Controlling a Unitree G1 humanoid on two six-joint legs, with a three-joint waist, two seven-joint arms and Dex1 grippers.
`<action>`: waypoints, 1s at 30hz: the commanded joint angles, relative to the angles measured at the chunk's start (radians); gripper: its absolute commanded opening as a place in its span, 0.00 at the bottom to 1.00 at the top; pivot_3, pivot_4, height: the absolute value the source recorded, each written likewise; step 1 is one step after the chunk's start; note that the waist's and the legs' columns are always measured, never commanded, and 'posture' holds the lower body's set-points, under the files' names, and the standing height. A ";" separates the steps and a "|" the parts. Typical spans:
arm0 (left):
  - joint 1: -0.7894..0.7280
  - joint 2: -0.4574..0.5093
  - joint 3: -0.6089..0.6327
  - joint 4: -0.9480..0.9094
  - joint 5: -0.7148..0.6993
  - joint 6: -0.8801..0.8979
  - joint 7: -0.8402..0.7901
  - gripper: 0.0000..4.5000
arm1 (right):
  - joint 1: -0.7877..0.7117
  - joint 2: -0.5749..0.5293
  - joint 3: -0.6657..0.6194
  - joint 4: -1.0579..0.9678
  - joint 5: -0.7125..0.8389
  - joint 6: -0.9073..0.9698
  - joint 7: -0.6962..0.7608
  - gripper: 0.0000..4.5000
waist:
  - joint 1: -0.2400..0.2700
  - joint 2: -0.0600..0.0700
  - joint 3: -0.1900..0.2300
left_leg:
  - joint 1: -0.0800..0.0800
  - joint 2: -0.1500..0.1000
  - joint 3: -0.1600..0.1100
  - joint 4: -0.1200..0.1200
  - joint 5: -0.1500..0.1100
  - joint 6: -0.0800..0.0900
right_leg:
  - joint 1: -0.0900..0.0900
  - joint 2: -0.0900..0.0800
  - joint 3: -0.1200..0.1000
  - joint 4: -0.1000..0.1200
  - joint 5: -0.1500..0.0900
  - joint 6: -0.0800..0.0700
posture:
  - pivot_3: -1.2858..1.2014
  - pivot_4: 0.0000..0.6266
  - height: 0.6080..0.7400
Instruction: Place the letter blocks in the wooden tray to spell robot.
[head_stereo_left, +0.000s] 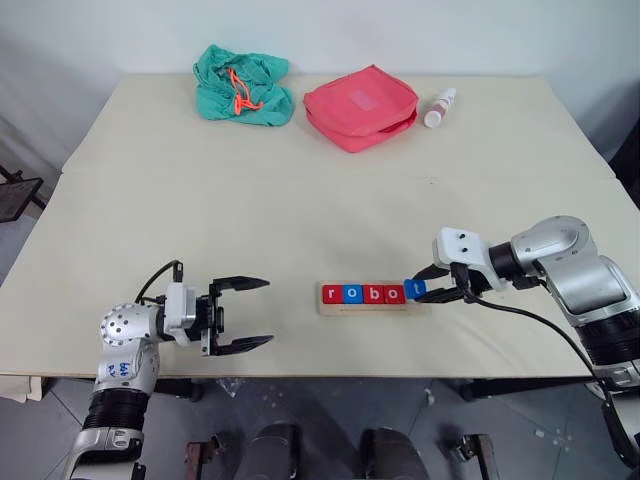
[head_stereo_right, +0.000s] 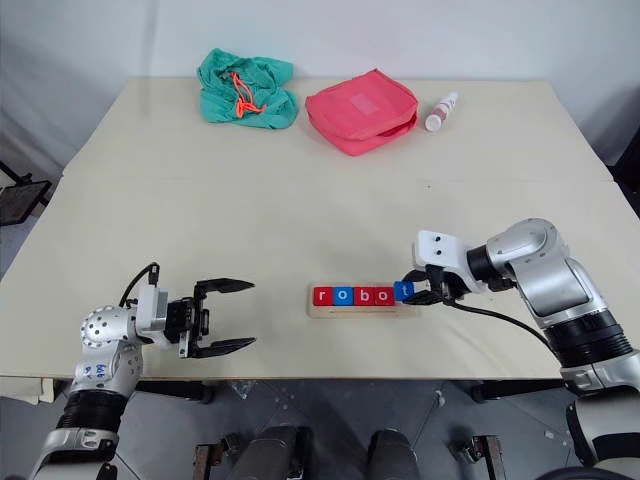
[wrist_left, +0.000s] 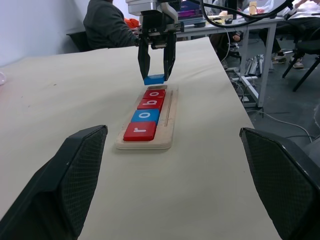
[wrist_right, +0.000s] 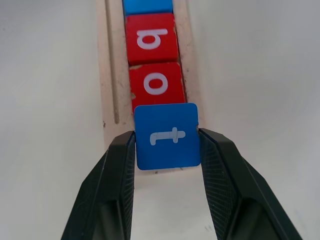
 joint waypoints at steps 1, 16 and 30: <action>0.007 0.010 0.014 -0.031 -0.010 -0.011 0.006 1.00 | -0.002 -0.001 -0.006 -0.013 0.002 -0.013 0.009 0.33 | 0.000 0.000 0.000 | 0.000 0.000 0.000 0.000 0.000 0.000 | 0.000 0.000 0.000 0.000 0.000 0.000 | 0.52 0.24 1.00; -0.003 0.002 0.010 -0.018 -0.007 -0.020 0.010 1.00 | 0.017 -0.003 -0.024 -0.046 0.025 0.005 0.009 0.99 | 0.000 0.000 0.000 | 0.000 0.000 0.000 0.000 0.000 0.000 | 0.000 0.000 0.000 0.000 0.000 0.000 | 0.52 0.24 1.00; -0.029 -0.012 0.000 0.014 0.000 -0.033 0.005 1.00 | 0.014 0.006 -0.090 -0.016 0.061 0.031 -0.070 0.30 | 0.001 0.000 0.000 | 0.000 0.000 0.000 0.000 0.000 0.000 | 0.000 0.000 0.000 0.000 0.000 0.000 | 0.52 0.24 1.00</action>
